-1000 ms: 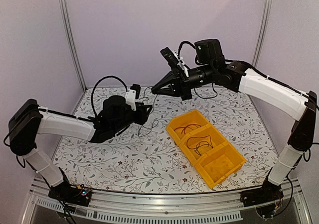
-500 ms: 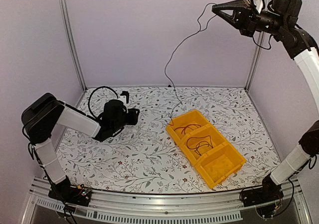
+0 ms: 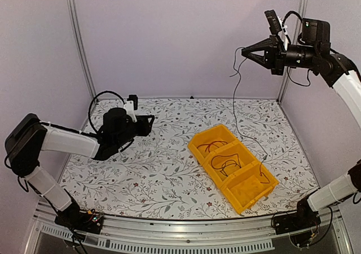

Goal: Untangle the cables

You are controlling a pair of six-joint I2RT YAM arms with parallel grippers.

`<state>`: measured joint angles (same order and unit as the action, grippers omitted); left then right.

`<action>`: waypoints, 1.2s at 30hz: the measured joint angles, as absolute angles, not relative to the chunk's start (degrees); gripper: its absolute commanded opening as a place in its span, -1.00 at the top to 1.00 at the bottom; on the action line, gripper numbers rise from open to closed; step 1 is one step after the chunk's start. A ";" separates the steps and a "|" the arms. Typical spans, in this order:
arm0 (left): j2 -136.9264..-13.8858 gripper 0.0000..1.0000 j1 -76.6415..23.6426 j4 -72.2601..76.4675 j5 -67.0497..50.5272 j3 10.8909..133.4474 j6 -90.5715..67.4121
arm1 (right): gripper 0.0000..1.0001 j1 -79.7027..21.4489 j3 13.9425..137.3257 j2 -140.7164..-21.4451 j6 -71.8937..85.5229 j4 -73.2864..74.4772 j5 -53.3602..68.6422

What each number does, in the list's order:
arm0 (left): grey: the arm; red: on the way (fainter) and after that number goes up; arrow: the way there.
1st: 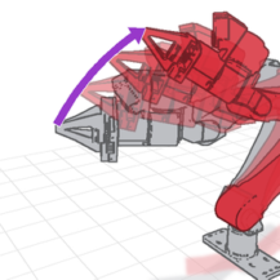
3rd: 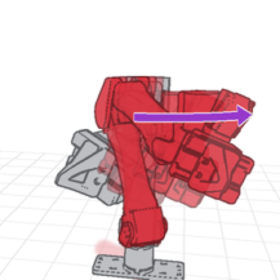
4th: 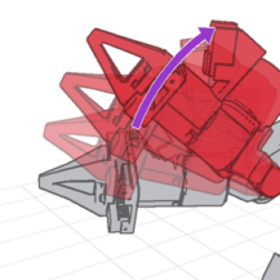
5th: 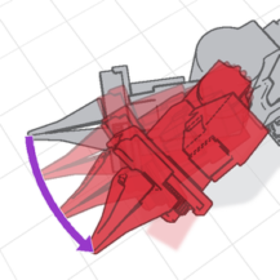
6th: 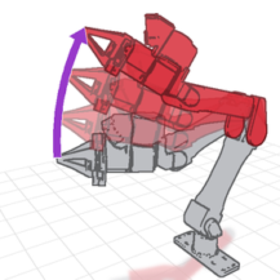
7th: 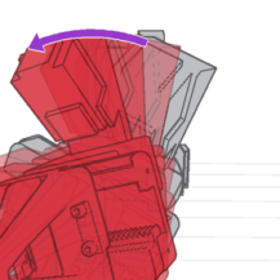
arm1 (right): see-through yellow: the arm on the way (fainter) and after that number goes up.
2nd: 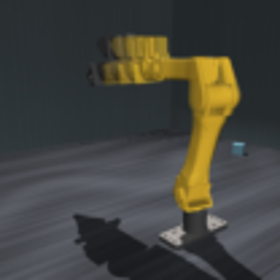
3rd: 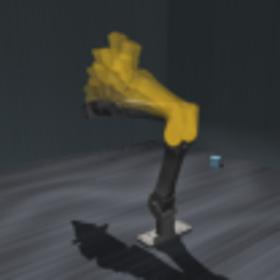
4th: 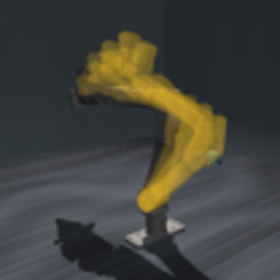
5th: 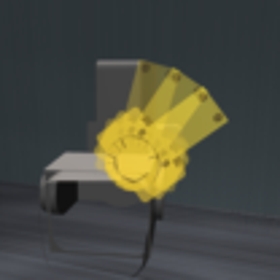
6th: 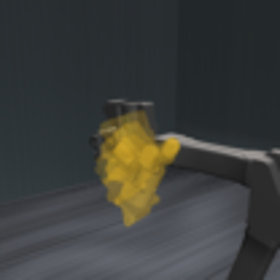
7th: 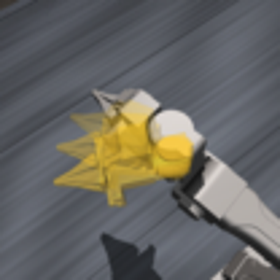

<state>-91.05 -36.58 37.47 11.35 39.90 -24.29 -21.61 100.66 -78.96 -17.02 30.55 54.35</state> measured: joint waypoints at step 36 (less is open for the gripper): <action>-72.88 0.10 -36.64 30.59 14.24 31.88 -24.73 | 1.00 -21.34 70.39 -68.27 -38.52 41.08 45.06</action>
